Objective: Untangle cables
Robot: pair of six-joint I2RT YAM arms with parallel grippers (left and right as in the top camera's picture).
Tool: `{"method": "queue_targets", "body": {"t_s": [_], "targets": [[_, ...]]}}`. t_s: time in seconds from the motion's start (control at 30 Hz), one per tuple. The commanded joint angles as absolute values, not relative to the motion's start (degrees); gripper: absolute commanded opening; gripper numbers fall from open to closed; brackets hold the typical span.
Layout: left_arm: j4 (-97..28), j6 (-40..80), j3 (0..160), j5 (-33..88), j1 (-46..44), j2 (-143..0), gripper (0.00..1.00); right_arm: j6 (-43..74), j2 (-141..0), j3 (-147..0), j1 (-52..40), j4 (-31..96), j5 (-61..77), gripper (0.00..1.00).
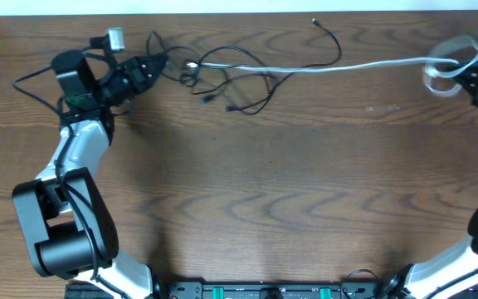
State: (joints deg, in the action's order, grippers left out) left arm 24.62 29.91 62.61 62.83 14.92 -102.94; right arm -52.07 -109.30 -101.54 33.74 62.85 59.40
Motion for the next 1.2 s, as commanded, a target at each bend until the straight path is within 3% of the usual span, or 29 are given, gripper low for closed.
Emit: {"method": "queue_targets", "body": {"t_s": [0.0, 0.6, 0.9, 0.93, 1.03, 1.17], "targets": [[23.1, 28.7, 63.2, 61.8, 16.8, -101.8, 0.08, -48.6, -109.0, -101.8, 38.0, 62.7, 59.8, 0.01], [22.5, 28.7, 63.2, 55.4, 17.9, -101.8, 0.08, -45.2, -109.0, -101.8, 48.5, 60.6, 57.6, 0.01], [20.7, 28.9, 63.2, 56.5, 16.6, -101.8, 0.08, -44.6, -109.0, -101.8, 48.0, 61.9, 58.9, 0.02], [20.6, 29.5, 63.2, 56.5, 16.2, -101.8, 0.08, -44.6, -109.0, -101.8, 47.5, 62.2, 58.9, 0.06], [20.7, 30.9, 63.2, 56.5, 14.8, -101.8, 0.08, -44.6, -109.0, -101.8, 45.3, 62.8, 58.8, 0.47], [20.6, 30.9, 63.2, 56.5, 13.3, -101.8, 0.08, -44.6, -109.0, -101.8, 41.5, 64.1, 58.8, 0.88]]}}
